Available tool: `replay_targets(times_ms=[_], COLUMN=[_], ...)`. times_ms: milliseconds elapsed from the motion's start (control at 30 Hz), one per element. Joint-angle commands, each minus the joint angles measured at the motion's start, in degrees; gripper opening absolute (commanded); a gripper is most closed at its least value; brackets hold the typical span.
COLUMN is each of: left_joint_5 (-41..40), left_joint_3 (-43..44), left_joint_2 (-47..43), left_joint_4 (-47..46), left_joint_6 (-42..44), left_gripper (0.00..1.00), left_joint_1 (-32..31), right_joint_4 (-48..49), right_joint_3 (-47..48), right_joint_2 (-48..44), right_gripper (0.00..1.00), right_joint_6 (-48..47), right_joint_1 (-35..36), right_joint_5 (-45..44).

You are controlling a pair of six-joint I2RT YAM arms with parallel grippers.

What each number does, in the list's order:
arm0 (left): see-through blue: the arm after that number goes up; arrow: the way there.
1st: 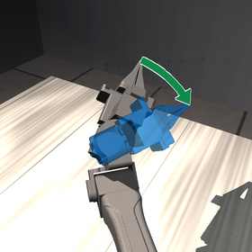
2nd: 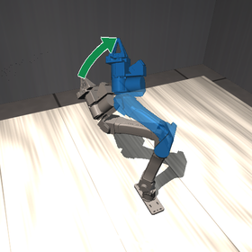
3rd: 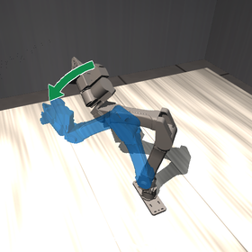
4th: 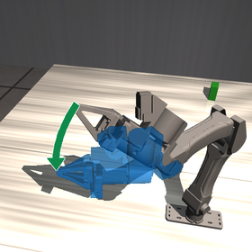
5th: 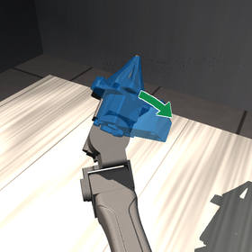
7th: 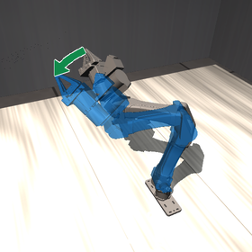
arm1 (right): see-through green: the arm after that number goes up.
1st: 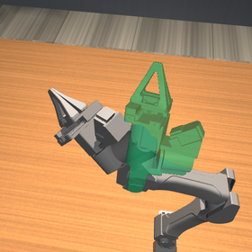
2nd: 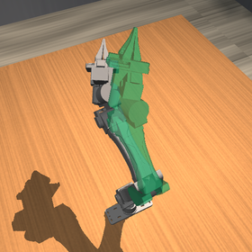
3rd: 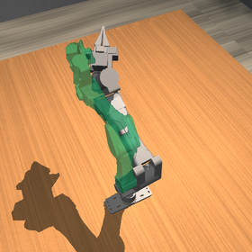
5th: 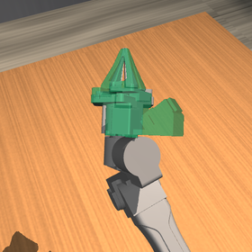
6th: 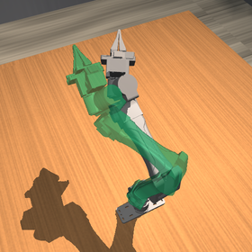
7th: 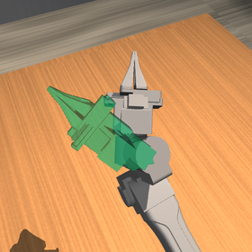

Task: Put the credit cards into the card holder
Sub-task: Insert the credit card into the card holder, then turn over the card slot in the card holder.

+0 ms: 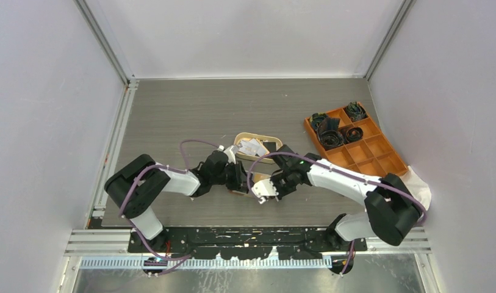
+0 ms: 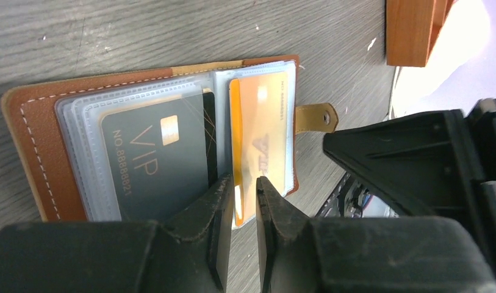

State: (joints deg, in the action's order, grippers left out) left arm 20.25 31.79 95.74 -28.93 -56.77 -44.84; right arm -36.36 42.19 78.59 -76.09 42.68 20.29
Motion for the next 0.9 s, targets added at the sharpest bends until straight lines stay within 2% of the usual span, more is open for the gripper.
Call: replay_targets(times_ms=[0, 200, 300, 433, 533, 600, 733, 867], left_joint_5=[-3.0, -9.9, -13.5, -18.9, -23.9, -24.3, -23.6, -22.6], left_joint_3=[-1.8, -5.0, -7.2, -12.0, -15.5, -17.4, -19.4, -19.3], left_joint_2=[-4.4, -20.0, -28.5, -36.9, -42.6, -45.4, -47.5, -43.6], left_joint_4=[-7.0, 2.6, 6.0, 8.6, 10.7, 11.2, 11.3, 10.3], left_joint_6=[0.8, 10.2, 15.7, 20.7, 20.6, 20.4, 19.0, 16.1], left_gripper=[0.22, 0.25, 0.28, 0.51, 0.74, 0.83, 0.81, 0.74], left_joint_1=[-0.3, -0.3, -0.2, 0.2, 0.5, 1.0, 1.7, 1.9], right_joint_4=[-4.0, -4.5, -1.4, 3.6, 6.6, 7.3, 8.9, 9.7], right_joint_3=[4.4, 3.7, 1.2, 0.1, 0.1, 0.7, 1.6, 1.8], right_joint_2=[-5.6, -9.2, -7.6, -3.7, -0.3, 2.0, 5.1, 5.7], right_gripper=[0.13, 0.14, 0.14, 0.12, 0.11, 0.10, 0.09, 0.09], right_joint_6=[4.3, 8.9, 9.2, 11.7, 13.3, 13.9, 15.3, 15.6], right_joint_1=[-2.9, -4.7, -3.2, 1.6, 4.9, 6.4, 7.9, 8.0], right_joint_5=[6.1, 21.0, 22.3, 16.5, 11.1, 7.8, 2.4, -1.7])
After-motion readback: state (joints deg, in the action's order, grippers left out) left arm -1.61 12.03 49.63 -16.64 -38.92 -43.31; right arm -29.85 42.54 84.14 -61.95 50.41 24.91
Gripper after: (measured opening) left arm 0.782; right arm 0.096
